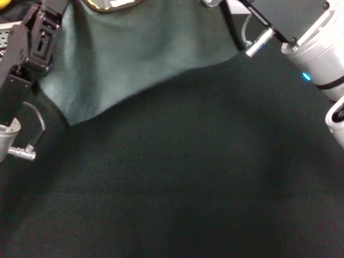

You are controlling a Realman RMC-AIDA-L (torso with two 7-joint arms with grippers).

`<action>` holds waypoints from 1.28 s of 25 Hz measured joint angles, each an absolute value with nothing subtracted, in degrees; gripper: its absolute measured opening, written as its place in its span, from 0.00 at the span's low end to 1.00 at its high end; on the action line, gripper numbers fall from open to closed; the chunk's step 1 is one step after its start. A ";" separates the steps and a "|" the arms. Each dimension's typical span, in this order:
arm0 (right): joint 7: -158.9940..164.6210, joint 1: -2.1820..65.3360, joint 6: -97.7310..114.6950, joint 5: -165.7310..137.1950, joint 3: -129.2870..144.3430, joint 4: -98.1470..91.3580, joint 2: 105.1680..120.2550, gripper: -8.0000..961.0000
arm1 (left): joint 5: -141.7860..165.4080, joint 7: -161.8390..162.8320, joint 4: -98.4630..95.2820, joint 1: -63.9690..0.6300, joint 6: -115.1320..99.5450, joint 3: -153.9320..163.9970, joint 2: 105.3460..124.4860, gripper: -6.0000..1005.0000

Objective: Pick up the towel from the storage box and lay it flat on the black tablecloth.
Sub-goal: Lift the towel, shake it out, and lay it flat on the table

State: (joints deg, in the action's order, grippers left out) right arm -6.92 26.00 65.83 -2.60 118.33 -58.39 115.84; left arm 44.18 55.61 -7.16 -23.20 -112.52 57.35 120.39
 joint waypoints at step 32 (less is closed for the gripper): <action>-6.68 26.51 62.15 -3.17 112.83 -59.93 115.73 0.01 | 43.42 55.62 -4.18 -25.62 -98.66 59.42 120.60 0.52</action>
